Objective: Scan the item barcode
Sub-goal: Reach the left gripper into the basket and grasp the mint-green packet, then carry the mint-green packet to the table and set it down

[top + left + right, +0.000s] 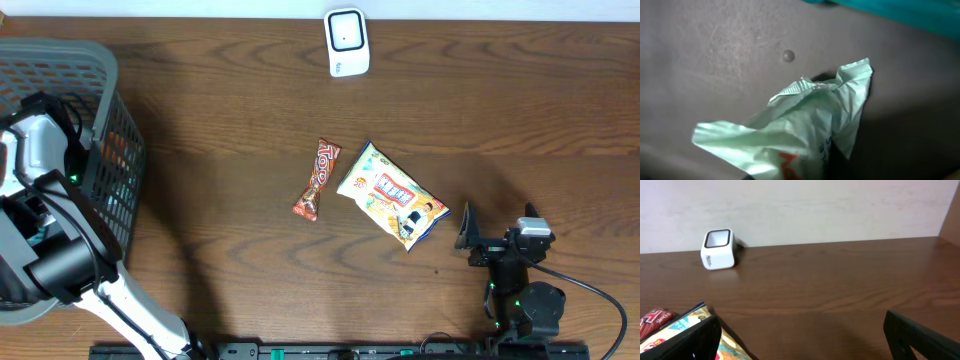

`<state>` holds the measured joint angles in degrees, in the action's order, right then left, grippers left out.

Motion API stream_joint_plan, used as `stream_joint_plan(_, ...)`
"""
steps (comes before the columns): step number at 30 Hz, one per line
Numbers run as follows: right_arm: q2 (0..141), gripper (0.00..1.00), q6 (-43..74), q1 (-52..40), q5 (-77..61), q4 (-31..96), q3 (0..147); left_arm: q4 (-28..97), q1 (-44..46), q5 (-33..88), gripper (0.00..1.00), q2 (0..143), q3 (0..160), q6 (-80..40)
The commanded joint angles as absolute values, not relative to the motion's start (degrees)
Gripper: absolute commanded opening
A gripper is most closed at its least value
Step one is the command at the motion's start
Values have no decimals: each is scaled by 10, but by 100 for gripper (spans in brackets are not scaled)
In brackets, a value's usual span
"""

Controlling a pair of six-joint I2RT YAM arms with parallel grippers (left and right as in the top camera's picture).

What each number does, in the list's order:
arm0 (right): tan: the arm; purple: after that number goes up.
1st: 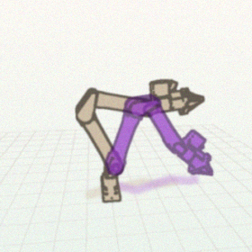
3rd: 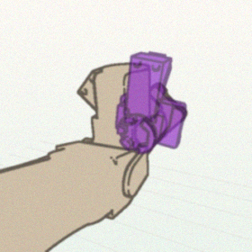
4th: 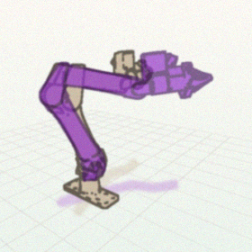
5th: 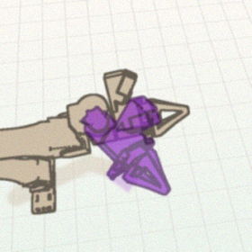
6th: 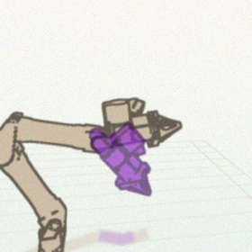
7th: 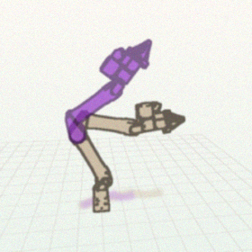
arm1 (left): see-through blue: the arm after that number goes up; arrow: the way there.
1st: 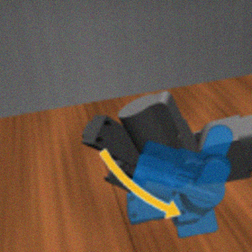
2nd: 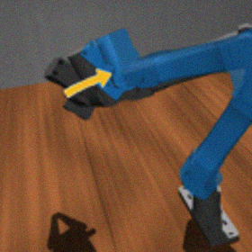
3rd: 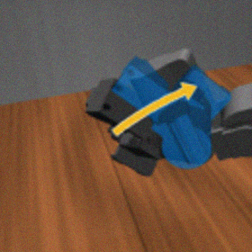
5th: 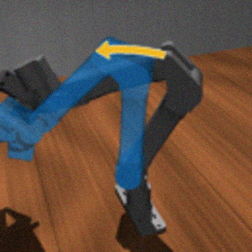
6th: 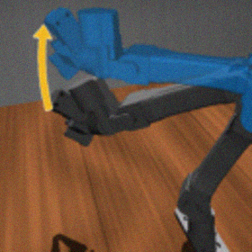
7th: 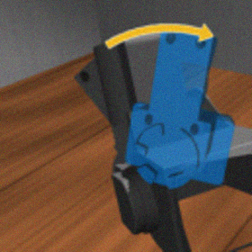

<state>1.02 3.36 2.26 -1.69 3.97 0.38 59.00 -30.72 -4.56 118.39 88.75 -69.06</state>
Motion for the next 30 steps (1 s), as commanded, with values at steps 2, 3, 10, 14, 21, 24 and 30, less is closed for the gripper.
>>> stream_joint_plan(2, 9, 99, 27, 17, -16, 41, 3, 603, -316, -18, 13, 1159, 891, -622)
stream_joint_plan(3, 9, 99, 27, 17, -17, 41, 3, 603, -318, -15, 11, 1140, 894, -617)
stream_joint_plan(10, 9, 99, 27, 17, -16, 41, 3, 599, -337, -14, 8, 946, 911, -615)
stream_joint_plan(14, 9, 99, 27, 17, -16, 41, 3, 588, -334, -15, 8, 819, 911, -615)
stream_joint_plan(21, 9, 99, 27, 17, -17, 41, 3, 578, -260, 28, 8, 664, 911, -614)
stream_joint_plan(24, 9, 99, 27, 17, -16, 41, 3, 578, -189, 64, 8, 638, 911, -592)
stream_joint_plan(30, 9, 99, 27, 17, -16, 41, 3, 582, 22, 87, 8, 650, 886, -503)
